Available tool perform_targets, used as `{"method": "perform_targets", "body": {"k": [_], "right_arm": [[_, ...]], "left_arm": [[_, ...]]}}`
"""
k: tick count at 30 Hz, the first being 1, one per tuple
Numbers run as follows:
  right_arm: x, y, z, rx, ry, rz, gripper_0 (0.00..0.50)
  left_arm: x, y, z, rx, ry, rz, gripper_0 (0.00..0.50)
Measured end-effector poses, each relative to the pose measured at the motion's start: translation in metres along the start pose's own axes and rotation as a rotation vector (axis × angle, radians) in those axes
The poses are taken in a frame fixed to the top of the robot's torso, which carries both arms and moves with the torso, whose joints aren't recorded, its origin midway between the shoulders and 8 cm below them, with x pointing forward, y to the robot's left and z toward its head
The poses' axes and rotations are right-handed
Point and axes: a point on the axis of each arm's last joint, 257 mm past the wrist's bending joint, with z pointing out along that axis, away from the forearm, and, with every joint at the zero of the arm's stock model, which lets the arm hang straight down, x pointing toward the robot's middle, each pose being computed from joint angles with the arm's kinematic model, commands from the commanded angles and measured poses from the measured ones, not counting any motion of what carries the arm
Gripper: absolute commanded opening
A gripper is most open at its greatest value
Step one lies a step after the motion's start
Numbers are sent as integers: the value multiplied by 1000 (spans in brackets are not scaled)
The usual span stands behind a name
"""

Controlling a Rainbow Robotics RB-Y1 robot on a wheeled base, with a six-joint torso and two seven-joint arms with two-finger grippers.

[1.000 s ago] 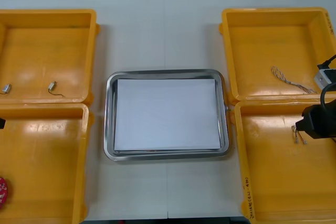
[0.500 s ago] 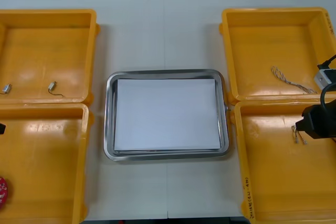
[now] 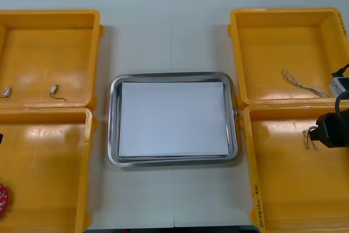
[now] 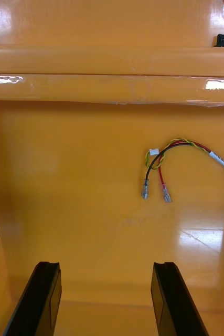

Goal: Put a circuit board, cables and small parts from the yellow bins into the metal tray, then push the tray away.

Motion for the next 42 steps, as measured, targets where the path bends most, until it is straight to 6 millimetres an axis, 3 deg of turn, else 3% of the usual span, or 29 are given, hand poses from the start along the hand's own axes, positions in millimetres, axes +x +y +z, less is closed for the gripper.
{"method": "perform_targets", "body": {"k": [11, 23, 33, 42], "right_arm": [[-5, -8, 5, 17, -40, 16, 500], [0, -23, 32, 13, -44, 55, 500], [-1, -29, 57, 42, -54, 19, 500], [1, -46, 72, 66, -43, 7, 500]], "left_arm": [[21, 14, -4, 14, 15, 521, 500], [29, 13, -4, 51, 23, 559, 500], [42, 32, 11, 124, 39, 1051, 500], [56, 47, 17, 110, 87, 1027, 500]]}}
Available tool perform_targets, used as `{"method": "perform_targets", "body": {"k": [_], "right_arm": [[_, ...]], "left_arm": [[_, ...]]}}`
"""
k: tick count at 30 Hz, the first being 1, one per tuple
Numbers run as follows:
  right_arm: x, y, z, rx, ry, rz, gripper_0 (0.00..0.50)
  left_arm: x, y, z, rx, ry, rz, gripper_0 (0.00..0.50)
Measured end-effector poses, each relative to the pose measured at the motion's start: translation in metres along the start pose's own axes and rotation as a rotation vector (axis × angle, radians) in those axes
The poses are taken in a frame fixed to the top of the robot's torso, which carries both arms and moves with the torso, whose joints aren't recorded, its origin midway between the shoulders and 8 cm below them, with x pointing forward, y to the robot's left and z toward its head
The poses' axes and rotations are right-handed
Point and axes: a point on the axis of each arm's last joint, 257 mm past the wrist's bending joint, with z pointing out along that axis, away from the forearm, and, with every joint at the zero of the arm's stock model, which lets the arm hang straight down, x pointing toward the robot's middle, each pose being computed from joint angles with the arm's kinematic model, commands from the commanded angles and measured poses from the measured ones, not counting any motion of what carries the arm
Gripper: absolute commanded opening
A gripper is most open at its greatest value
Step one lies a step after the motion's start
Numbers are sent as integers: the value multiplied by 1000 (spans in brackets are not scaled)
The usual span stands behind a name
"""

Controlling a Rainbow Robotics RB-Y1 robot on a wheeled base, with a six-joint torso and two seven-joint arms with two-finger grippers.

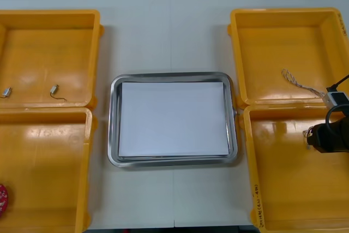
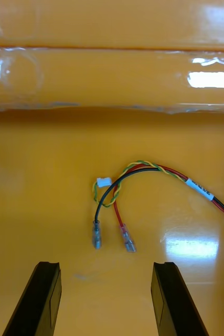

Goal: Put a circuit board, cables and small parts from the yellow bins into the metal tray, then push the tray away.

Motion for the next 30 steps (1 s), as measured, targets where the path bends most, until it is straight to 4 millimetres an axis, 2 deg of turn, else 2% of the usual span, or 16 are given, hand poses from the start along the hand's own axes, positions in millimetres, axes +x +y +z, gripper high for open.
{"method": "perform_targets", "body": {"k": [11, 18, 23, 30], "right_arm": [[-5, -12, 17, 7, -26, -24, 500], [-5, -11, 23, 10, -36, -39, 500], [-2, -11, 31, 5, -33, -34, 500], [4, -4, 36, -6, -19, -46, 500]], "left_arm": [[29, -10, 12, 2, 64, -45, 500], [36, -3, 21, -51, 70, -58, 500], [42, 10, 29, -114, 96, -63, 500], [42, 7, 43, -136, 85, -106, 500]]}}
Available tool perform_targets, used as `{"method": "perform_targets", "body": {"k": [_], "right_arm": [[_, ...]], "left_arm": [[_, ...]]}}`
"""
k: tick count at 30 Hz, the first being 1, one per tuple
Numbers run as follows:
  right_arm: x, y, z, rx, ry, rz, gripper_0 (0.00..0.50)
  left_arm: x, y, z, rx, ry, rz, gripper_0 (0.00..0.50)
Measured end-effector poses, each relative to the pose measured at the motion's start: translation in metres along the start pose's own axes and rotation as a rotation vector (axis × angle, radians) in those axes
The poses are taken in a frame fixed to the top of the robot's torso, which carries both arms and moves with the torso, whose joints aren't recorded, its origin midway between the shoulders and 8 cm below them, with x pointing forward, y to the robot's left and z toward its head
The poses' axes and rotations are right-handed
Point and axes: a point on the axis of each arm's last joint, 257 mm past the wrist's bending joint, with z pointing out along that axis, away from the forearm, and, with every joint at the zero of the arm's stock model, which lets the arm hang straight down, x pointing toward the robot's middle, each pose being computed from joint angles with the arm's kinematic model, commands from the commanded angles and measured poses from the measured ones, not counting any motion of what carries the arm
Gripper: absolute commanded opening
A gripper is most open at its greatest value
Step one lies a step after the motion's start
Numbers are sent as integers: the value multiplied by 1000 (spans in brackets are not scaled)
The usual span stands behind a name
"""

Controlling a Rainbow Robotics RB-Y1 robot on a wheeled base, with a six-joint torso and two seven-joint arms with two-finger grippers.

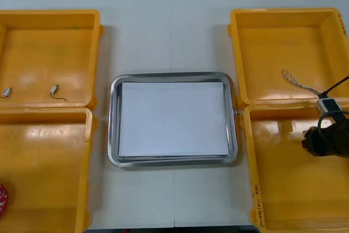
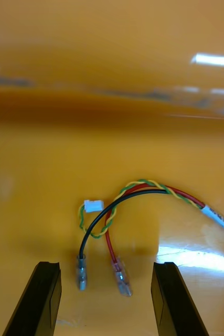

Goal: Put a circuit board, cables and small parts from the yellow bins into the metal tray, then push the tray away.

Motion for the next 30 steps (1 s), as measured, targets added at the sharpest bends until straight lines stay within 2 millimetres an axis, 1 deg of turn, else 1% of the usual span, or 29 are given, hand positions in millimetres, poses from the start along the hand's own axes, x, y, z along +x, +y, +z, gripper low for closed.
{"method": "perform_targets", "body": {"k": [5, 11, 20, 30], "right_arm": [[4, 3, 2, -5, 10, -4, 500], [5, 1, 6, -4, 11, 4, 500], [3, 0, 7, -5, -1, 5, 500], [2, 1, 8, -9, -15, 8, 500]], "left_arm": [[-3, 1, 6, -18, -7, -1, 500], [-4, 0, 19, -41, -14, 9, 500], [10, -4, 47, -42, -14, -35, 500], [19, -10, 54, -44, -8, -48, 500]]}}
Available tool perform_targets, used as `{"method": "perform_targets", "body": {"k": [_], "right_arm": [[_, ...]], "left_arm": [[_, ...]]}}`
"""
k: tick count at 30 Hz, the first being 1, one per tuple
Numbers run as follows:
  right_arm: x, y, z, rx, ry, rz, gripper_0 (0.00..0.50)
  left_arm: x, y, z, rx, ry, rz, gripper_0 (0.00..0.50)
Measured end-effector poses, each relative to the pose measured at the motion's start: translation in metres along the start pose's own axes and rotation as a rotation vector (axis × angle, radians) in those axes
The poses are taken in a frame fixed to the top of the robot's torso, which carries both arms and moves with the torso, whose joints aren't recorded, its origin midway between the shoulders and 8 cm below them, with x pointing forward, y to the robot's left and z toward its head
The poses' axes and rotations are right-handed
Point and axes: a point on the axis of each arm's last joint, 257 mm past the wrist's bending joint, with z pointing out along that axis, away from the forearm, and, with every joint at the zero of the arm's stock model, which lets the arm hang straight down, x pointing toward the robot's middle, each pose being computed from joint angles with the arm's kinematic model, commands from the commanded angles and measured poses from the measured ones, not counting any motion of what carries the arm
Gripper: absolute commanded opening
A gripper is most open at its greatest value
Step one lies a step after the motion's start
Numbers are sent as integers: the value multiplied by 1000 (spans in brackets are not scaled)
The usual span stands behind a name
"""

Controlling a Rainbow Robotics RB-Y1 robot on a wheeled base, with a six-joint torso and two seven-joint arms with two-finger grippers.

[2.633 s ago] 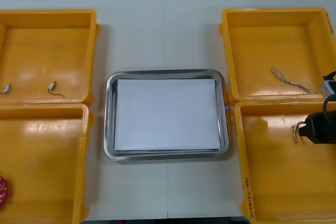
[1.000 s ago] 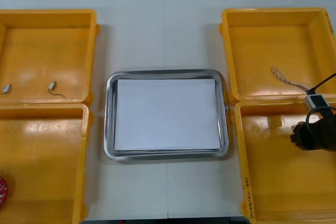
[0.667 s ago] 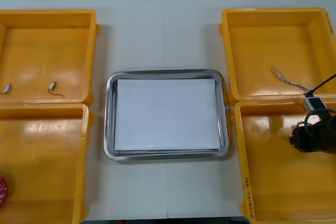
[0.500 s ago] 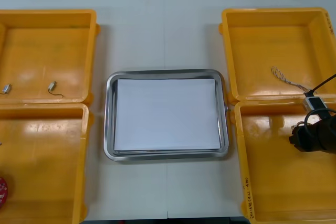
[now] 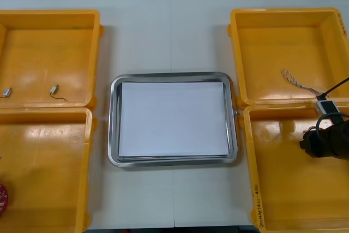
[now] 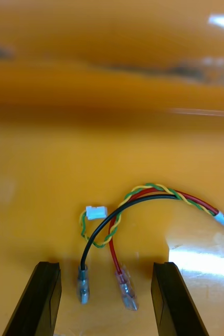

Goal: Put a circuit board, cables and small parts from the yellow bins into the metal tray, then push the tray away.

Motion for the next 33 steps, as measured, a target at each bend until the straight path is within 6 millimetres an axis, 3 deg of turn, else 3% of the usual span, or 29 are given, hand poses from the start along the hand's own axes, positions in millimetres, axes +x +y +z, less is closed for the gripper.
{"method": "perform_targets", "body": {"k": [8, 18, 19, 21, 22, 23, 24, 25, 27, 29, 33], "right_arm": [[3, 0, 3, -5, -13, 7, 500], [4, 0, 4, -7, -18, 9, 500], [4, 0, 4, -7, -19, 10, 481], [4, 0, 4, -7, -19, 10, 307], [4, 0, 4, -7, -19, 10, 269], [4, 0, 4, -7, -19, 10, 187], [4, -1, 4, -7, -19, 10, 187], [4, -1, 4, -7, -19, 10, 120], [4, -1, 4, -7, -19, 10, 36], [4, -1, 4, -7, -19, 10, 0], [4, 0, 4, -8, -19, 10, 0]], "left_arm": [[3, -15, 10, 12, -2, 9, 500], [-2, -21, 17, 8, -19, 12, 500], [-2, -22, 18, 8, -22, 9, 500], [-3, -24, 19, 10, -26, 3, 500], [-4, -25, 20, 11, -27, 1, 500], [-3, -25, 20, 11, -26, -1, 500], [-3, -25, 21, 10, -25, -2, 500], [-3, -26, 21, 10, -24, -3, 500], [-2, -26, 21, 11, -23, -4, 500], [-2, -26, 22, 11, -22, -5, 500], [-2, -26, 22, 11, -21, -5, 500]]}}
